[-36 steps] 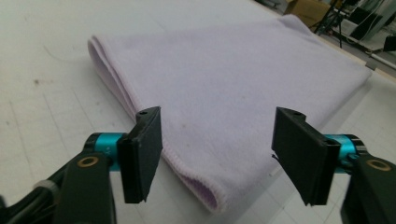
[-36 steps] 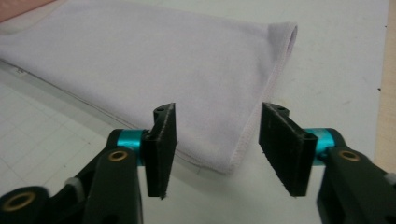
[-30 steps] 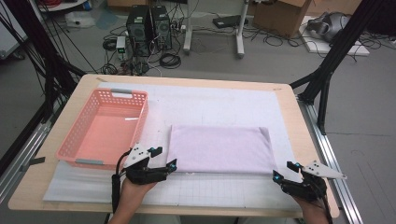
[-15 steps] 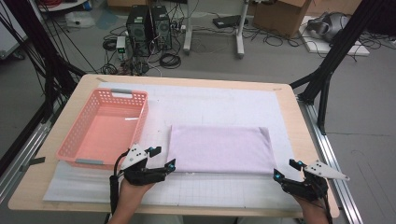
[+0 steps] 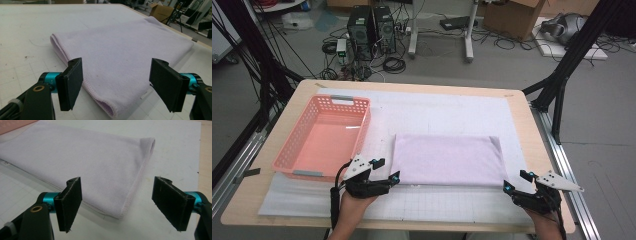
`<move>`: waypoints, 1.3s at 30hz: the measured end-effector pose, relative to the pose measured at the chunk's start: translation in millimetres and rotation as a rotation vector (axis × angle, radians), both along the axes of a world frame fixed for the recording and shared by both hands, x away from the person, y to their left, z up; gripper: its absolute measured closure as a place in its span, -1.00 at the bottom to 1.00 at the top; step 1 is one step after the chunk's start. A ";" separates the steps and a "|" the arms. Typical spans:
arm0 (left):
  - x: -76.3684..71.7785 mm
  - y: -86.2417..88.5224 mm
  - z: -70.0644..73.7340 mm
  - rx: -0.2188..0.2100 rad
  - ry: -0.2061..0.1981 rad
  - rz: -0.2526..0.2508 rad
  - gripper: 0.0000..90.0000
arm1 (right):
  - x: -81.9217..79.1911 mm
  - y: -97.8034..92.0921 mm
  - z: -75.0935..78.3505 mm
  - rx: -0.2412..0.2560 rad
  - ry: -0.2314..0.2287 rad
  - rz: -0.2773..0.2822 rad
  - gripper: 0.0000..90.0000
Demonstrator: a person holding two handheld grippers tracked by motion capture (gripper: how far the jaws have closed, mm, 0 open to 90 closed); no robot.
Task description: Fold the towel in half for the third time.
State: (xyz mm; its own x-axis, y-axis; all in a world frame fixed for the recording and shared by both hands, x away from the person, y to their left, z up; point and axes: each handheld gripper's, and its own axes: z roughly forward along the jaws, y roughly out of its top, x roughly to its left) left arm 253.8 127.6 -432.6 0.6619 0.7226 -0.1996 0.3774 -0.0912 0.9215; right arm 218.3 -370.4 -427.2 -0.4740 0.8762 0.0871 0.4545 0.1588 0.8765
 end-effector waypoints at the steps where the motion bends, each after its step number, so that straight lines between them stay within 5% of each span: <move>1: 0.5 0.0 -0.6 -0.003 0.001 0.005 -0.38 | 1.2 0.4 -0.6 0.000 -0.004 0.004 -0.48; 8: 6.4 -3.6 -5.7 -0.007 0.048 0.009 -0.35 | 6.0 8.6 -1.6 -0.012 0.001 0.034 -0.48; 18: 15.4 -9.5 -14.3 0.077 0.155 0.064 -0.33 | 8.6 15.1 -2.0 -0.007 0.011 0.054 -0.48; 25: 20.9 -14.8 -19.8 0.121 0.212 0.047 -0.30 | 7.4 16.2 1.1 0.013 0.005 0.053 -0.48; 32: 20.1 -21.7 -19.8 0.178 0.219 0.030 0.09 | 11.6 23.1 6.1 0.029 -0.007 0.077 -0.48; 39: 20.9 -24.0 -20.1 0.182 0.217 0.033 0.45 | 23.2 39.4 5.9 0.002 0.007 0.116 -0.47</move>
State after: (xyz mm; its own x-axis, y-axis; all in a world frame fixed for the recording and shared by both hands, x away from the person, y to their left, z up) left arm 274.7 103.5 -452.7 0.5936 0.7797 -0.1993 0.5696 -0.2322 0.7884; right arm 241.5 -331.0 -421.3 -0.5720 0.8150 0.0925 0.4391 0.2090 0.8738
